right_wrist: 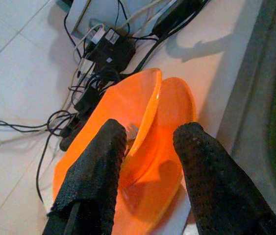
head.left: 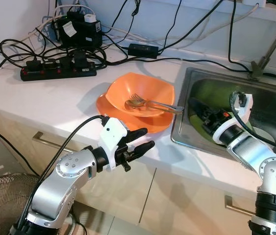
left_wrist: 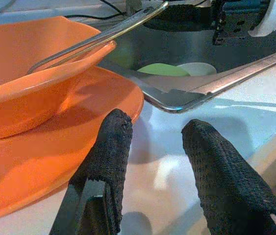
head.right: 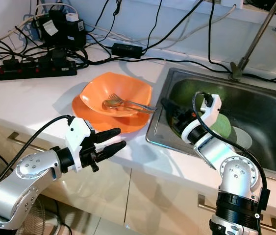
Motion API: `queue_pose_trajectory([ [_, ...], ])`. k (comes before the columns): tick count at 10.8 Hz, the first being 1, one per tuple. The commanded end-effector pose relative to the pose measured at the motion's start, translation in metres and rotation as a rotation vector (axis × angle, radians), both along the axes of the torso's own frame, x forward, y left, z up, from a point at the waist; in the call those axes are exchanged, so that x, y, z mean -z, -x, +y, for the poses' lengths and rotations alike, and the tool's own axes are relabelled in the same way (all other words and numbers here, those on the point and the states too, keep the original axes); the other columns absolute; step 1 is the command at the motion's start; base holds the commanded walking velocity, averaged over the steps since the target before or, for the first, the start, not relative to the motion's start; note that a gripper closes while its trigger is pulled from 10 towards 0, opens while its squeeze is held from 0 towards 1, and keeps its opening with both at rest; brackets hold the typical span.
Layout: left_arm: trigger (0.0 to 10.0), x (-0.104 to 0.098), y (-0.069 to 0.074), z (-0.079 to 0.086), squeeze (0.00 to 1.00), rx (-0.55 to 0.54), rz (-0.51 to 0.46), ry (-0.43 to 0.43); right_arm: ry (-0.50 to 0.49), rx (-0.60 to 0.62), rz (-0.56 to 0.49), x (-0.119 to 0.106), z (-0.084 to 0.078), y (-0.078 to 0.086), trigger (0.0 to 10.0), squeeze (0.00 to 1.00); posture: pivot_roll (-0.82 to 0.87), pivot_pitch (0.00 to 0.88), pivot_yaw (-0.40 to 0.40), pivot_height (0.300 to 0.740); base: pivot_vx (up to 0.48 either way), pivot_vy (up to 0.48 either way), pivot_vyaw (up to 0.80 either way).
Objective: Kitchen organization
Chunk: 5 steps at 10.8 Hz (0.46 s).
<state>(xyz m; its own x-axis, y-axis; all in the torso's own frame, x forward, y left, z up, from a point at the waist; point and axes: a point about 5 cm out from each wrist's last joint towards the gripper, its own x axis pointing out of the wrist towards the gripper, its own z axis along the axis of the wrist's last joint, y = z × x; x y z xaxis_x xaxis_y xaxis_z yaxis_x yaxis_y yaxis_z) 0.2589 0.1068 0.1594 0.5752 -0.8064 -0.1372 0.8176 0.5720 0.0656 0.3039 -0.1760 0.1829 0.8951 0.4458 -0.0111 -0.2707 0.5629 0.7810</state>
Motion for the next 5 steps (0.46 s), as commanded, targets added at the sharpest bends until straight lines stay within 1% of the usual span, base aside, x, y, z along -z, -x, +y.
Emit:
queue_pose_trajectory([
  [1,10.0,0.0012,-0.0001,-0.0014,0.00,0.008,0.006,-0.004,0.004,-0.018,-0.014,-0.0051,0.0016,0.0031,10.0,0.00,0.18,0.032,-0.051,0.740,0.000,0.000,0.00],
  [5,10.0,0.0016,-0.0002,-0.0015,0.00,0.011,0.006,-0.004,0.010,-0.076,-0.004,-0.0041,0.0113,0.0080,10.0,0.00,0.18,0.026,-0.050,0.740,0.000,0.000,0.00],
])
